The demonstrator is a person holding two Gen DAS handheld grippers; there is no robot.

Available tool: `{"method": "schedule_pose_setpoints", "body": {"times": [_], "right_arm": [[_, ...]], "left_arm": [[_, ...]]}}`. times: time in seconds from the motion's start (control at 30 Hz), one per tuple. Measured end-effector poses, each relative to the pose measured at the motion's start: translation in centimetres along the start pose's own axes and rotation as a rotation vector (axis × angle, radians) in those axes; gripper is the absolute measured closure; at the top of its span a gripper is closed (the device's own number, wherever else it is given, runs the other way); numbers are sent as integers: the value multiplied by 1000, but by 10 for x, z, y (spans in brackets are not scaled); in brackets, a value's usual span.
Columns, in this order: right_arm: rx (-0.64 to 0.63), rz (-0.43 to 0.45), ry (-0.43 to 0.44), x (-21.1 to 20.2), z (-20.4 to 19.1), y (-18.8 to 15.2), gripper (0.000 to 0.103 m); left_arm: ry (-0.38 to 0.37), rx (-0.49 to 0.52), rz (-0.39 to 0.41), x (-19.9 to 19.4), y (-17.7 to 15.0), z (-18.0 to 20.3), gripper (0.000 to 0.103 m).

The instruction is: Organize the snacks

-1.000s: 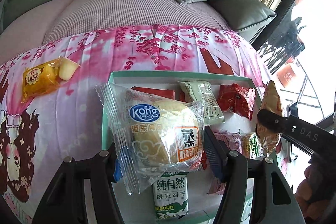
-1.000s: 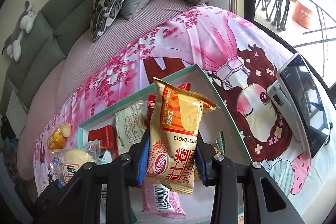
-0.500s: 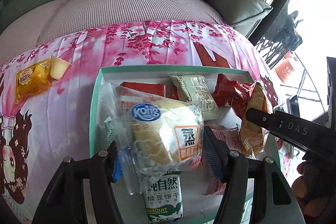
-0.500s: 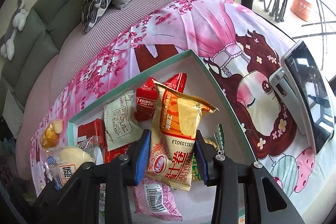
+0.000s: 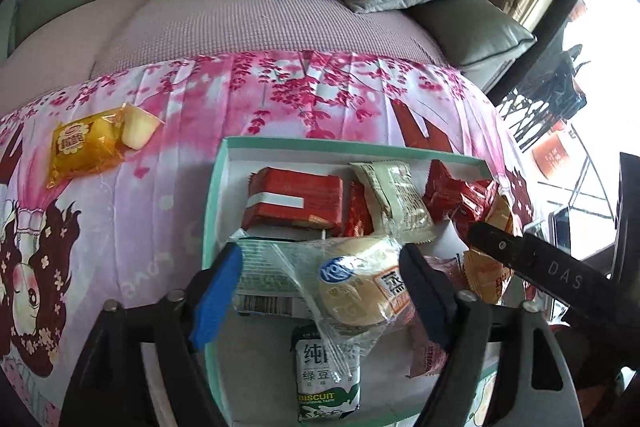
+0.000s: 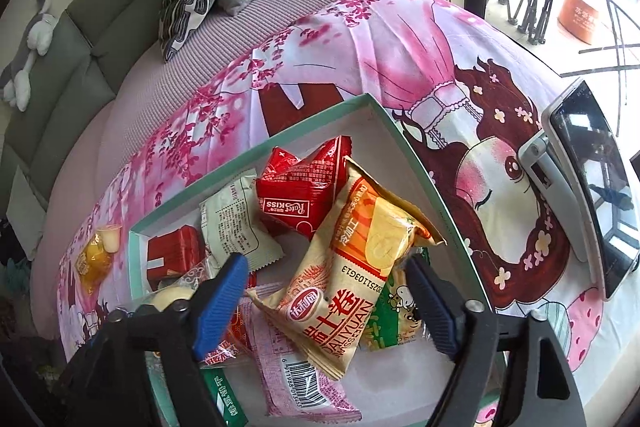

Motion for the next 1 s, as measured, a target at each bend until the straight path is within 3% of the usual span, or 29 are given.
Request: {"method": "schedule_pose_setpoints", "body": {"times": [0.17, 0.23, 0.37, 0.47, 1.0], "right_arm": [[-6, 10, 2, 0, -1, 1, 12], [-10, 15, 0, -1, -1, 2, 0], [-25, 31, -2, -3, -3, 3, 0], [-37, 32, -5, -3, -4, 3, 0], [-79, 99, -35, -17, -7, 8, 0]], "left_arm": [[74, -66, 2, -5, 5, -20, 19], [122, -96, -14, -4, 4, -30, 19], [189, -160, -39, -1, 1, -48, 18], [231, -212, -64, 2, -3, -61, 8], [271, -328, -92, 2, -6, -83, 6]]}}
Point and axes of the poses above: each gripper's, at about its wrist camera, not at the fingertips, and x roughly the way its jaws point, z to its right, y to its top, the point moved 4 cm from there along x, roughly the way its jaws point, and after that the axes turned 3 degrees about z, right-handed, at the moved point
